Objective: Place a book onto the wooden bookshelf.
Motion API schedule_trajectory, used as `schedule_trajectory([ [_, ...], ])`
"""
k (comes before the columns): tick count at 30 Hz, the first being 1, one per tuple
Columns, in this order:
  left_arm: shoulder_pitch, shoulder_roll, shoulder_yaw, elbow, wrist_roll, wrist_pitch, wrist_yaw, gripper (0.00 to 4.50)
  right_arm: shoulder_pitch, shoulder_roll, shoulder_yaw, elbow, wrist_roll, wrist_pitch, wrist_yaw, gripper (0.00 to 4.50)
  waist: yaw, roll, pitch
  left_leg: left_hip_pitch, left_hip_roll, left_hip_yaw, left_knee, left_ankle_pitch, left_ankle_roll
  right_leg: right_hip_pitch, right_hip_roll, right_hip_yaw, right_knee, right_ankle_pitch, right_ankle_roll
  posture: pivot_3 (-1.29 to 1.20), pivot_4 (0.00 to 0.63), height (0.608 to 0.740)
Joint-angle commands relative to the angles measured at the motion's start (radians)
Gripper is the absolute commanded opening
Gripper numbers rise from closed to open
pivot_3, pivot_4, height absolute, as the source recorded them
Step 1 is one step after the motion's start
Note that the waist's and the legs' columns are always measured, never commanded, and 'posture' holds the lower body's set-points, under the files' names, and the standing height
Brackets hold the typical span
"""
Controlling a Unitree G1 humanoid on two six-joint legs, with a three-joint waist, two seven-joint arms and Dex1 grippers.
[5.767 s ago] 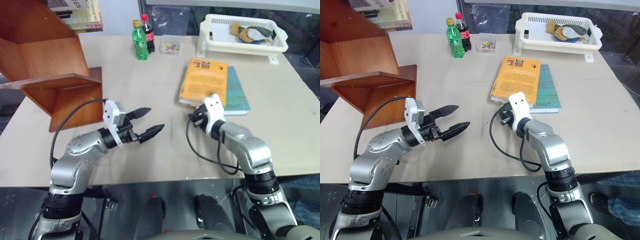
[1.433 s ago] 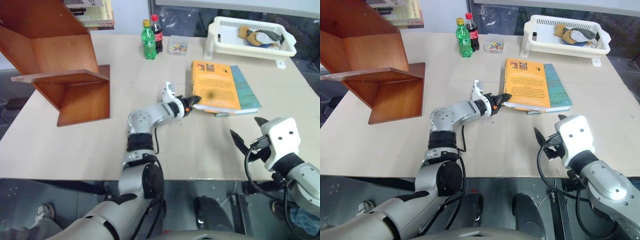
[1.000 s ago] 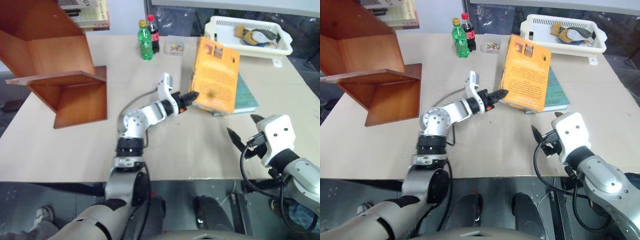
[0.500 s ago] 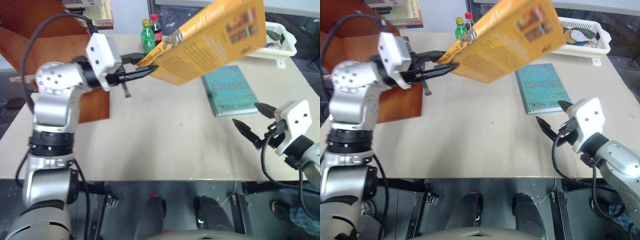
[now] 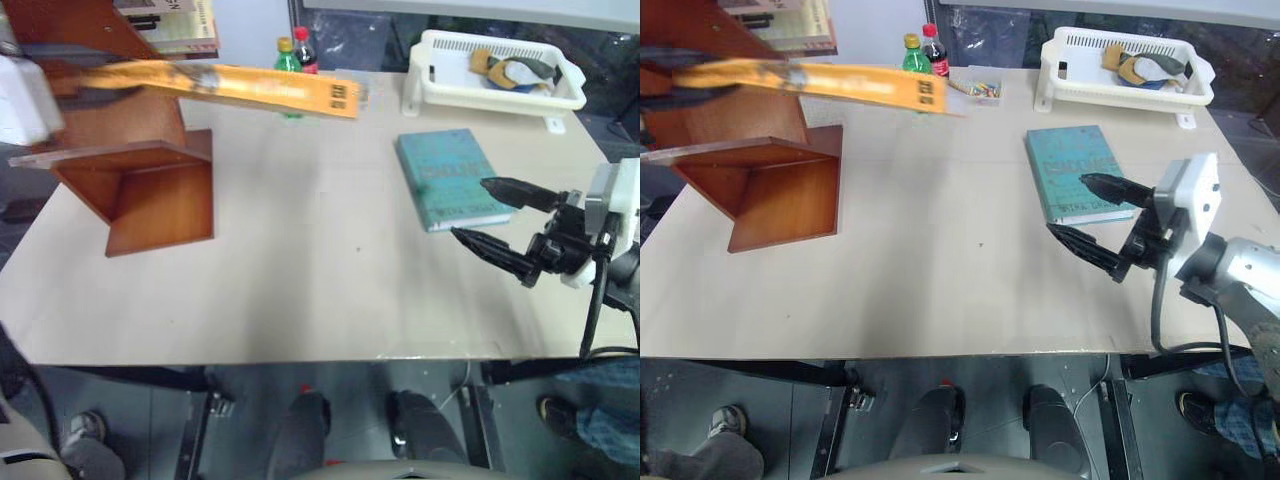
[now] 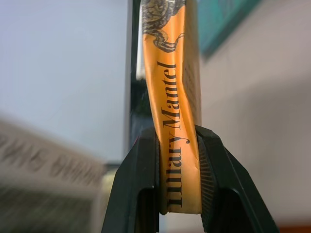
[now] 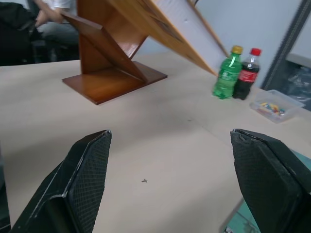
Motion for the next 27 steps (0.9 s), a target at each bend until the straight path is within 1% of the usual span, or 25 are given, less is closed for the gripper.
schedule_trajectory([
  [1, -0.045, 0.089, 0.026, 0.126, 0.021, -0.068, -0.007, 0.53, -0.039, 0.019, 0.034, 0.019, -0.032, -0.034, 0.033, 4.01, 0.000, 0.000, 0.000, 0.000, 0.000, 0.000, 0.000, 0.000, 0.000, 0.000, 0.000, 0.000, 0.000, 0.000, 0.000, 0.00, 0.150, 0.740],
  [6, -0.039, 0.170, 0.030, 0.278, 0.037, -0.128, -0.024, 0.53, -0.055, 0.040, 0.053, 0.041, -0.061, -0.051, 0.060, 4.01, 0.004, 0.000, 0.000, -0.001, 0.001, -0.001, 0.000, 0.000, 0.000, -0.001, 0.000, -0.001, 0.001, 0.000, 0.001, 0.00, 0.150, 0.740],
  [10, 0.008, 0.216, 0.027, 0.415, 0.075, -0.188, 0.000, 0.53, -0.062, 0.055, 0.070, 0.056, -0.089, -0.069, 0.082, 4.01, 0.002, 0.000, 0.000, -0.001, 0.001, 0.000, 0.000, 0.000, 0.000, -0.001, 0.000, 0.000, 0.001, -0.001, 0.002, 0.00, 0.150, 0.740],
  [16, 0.074, 0.187, -0.009, 0.564, 0.162, -0.214, 0.092, 0.53, -0.094, 0.068, 0.076, 0.045, -0.094, -0.065, 0.085, 4.01, 0.000, 0.000, 0.000, 0.000, 0.002, 0.001, 0.000, 0.000, 0.000, -0.002, 0.000, -0.001, 0.003, -0.001, 0.003, 0.00, 0.150, 0.740],
  [19, 0.079, 0.173, -0.035, 0.600, 0.214, -0.203, 0.165, 0.53, -0.113, 0.068, 0.077, 0.027, -0.076, -0.050, 0.079, 4.01, -0.015, 0.000, 0.000, 0.001, 0.002, 0.003, 0.000, 0.000, 0.000, -0.002, 0.001, 0.000, 0.004, -0.001, 0.004, 0.00, 0.150, 0.740],
  [21, 0.071, 0.165, -0.049, 0.610, 0.241, -0.199, 0.202, 1.54, -0.122, 0.072, 0.077, 0.015, -0.055, -0.040, 0.074, 4.01, -0.019, 0.000, 0.000, 0.001, 0.002, 0.003, 0.000, 0.000, 0.000, -0.003, 0.001, 0.001, 0.005, -0.001, 0.005, 0.00, 0.150, 0.740],
  [23, 0.054, 0.152, -0.060, 0.617, 0.264, -0.191, 0.226, 2.32, -0.137, 0.076, 0.085, -0.005, -0.033, -0.029, 0.069, 4.01, -0.019, 0.000, 0.000, 0.001, 0.002, 0.003, 0.000, 0.000, 0.000, -0.003, 0.001, 0.000, 0.006, -0.001, 0.005, 0.00, 0.150, 0.740],
  [24, 0.049, 0.150, -0.065, 0.620, 0.272, -0.191, 0.237, 2.90, -0.146, 0.079, 0.088, -0.012, -0.021, -0.023, 0.066, 4.01, -0.019, 0.000, 0.000, 0.001, 0.003, 0.002, 0.000, 0.000, 0.000, -0.003, 0.001, 0.000, 0.006, -0.001, 0.005, 0.00, 0.150, 0.740],
  [25, 0.045, 0.149, -0.066, 0.621, 0.277, -0.191, 0.245, 3.01, -0.152, 0.082, 0.089, -0.016, -0.010, -0.019, 0.065, 4.01, -0.018, 0.000, 0.000, 0.001, 0.003, 0.003, 0.000, 0.000, 0.000, -0.003, 0.001, 0.000, 0.006, -0.001, 0.005, 0.00, 0.150, 0.740],
  [26, 0.044, 0.150, -0.066, 0.622, 0.280, -0.192, 0.250, 3.60, -0.157, 0.084, 0.089, -0.019, -0.002, -0.017, 0.065, 4.01, -0.019, -0.001, 0.000, 0.000, 0.002, 0.003, 0.000, 0.000, 0.000, -0.003, 0.001, 0.000, 0.006, 0.000, 0.005, 0.00, 0.150, 0.740],
  [27, 0.044, 0.150, -0.065, 0.623, 0.282, -0.194, 0.254, 4.03, -0.163, 0.085, 0.090, -0.021, 0.005, -0.015, 0.065, 4.01, -0.019, -0.001, 0.000, 0.000, 0.002, 0.003, 0.000, 0.000, 0.000, -0.003, 0.001, 0.000, 0.006, 0.000, 0.003, 0.00, 0.150, 0.740],
])
